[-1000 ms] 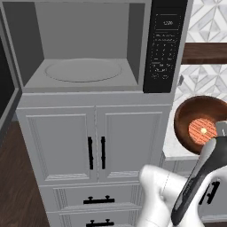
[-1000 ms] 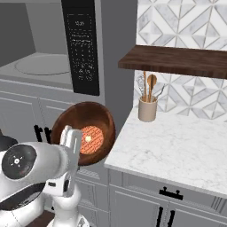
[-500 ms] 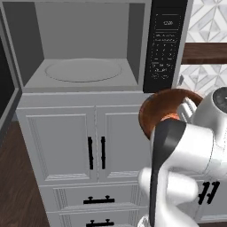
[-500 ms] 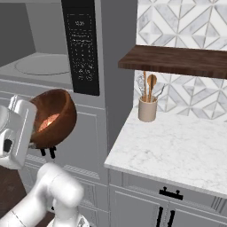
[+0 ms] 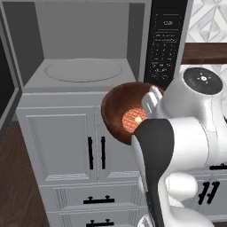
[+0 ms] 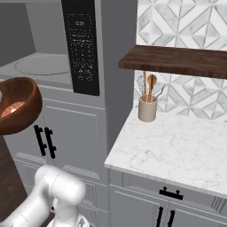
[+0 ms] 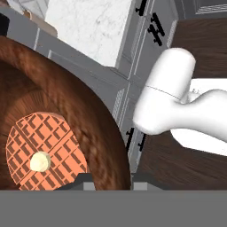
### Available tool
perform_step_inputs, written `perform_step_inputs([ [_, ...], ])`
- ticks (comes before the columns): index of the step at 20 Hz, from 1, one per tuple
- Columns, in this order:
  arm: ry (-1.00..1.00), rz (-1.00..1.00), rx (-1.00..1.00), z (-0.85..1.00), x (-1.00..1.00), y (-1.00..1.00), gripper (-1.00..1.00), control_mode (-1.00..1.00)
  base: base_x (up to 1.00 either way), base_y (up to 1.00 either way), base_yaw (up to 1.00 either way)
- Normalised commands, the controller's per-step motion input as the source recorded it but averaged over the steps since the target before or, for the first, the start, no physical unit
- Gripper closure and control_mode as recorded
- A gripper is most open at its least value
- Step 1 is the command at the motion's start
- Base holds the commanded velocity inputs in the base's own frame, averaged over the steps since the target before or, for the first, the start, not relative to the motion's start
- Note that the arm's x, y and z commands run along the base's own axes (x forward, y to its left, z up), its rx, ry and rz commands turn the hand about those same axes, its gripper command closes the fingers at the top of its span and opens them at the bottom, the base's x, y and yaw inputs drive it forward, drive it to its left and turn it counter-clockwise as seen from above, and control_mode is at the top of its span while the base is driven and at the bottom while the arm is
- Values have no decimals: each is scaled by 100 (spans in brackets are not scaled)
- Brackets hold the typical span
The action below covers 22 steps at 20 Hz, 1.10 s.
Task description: Open the microwave, place the bowl with waffle inside the microwave, then close the microwave door and turn it on.
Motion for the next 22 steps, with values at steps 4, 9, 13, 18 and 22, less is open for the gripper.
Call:
perform_step_inputs([
  [4,1,16,17,47,52,84,100,-100,0,0,0],
  [9,-2,18,17,47,72,51,100,-100,0,0,0],
  [13,-10,12,12,28,84,5,100,-100,0,0,0],
  [18,-16,-2,1,4,83,2,100,-100,0,0,0],
  [22,-18,-10,0,1,73,13,100,-100,0,0,0],
])
